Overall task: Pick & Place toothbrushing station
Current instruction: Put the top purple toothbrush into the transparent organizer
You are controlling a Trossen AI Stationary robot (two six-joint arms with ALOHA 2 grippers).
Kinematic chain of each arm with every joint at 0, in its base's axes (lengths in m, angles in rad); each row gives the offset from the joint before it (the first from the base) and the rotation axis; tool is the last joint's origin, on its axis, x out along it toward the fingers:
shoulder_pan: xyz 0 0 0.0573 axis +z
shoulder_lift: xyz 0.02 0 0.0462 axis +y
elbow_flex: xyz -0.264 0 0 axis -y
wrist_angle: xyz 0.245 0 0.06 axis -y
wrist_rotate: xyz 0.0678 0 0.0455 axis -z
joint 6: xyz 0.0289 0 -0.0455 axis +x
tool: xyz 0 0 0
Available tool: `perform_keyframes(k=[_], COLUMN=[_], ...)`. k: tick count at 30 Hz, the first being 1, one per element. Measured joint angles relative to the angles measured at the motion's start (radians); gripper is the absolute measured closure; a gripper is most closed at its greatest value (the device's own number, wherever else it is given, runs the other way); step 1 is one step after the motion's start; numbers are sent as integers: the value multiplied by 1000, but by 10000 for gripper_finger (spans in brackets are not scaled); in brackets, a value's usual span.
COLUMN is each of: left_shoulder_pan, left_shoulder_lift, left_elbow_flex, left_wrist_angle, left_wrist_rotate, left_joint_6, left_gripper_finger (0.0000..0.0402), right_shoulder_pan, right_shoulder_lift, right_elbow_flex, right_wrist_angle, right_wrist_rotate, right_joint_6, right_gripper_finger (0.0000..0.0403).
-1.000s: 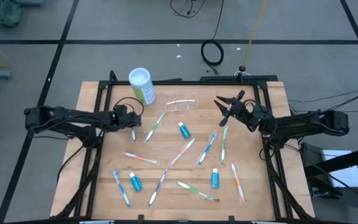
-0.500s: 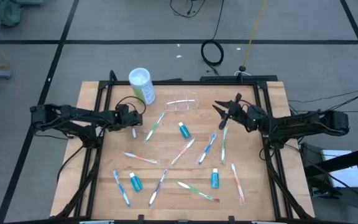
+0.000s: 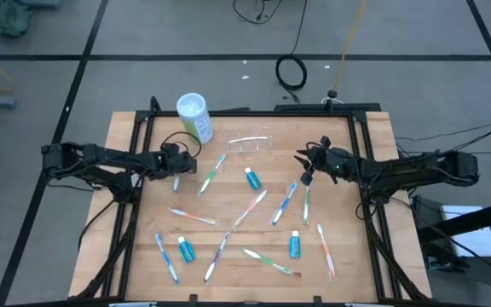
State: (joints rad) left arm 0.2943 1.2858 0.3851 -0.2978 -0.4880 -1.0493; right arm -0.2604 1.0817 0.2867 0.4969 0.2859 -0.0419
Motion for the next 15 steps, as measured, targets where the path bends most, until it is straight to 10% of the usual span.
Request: perform_keyframes(k=[15], left_shoulder_pan=[-234], left_shoulder_lift=[-143], left_elbow_flex=[0], left_wrist_angle=[750], left_wrist_rotate=[-6], left_joint_6=[652], left_gripper_finger=[400], right_shoulder_pan=[-2], right_shoulder_lift=[0], right_elbow_flex=[-55], right_wrist_angle=[13], right_wrist_rotate=[1], right_joint_6=[4], right_gripper_finger=[316])
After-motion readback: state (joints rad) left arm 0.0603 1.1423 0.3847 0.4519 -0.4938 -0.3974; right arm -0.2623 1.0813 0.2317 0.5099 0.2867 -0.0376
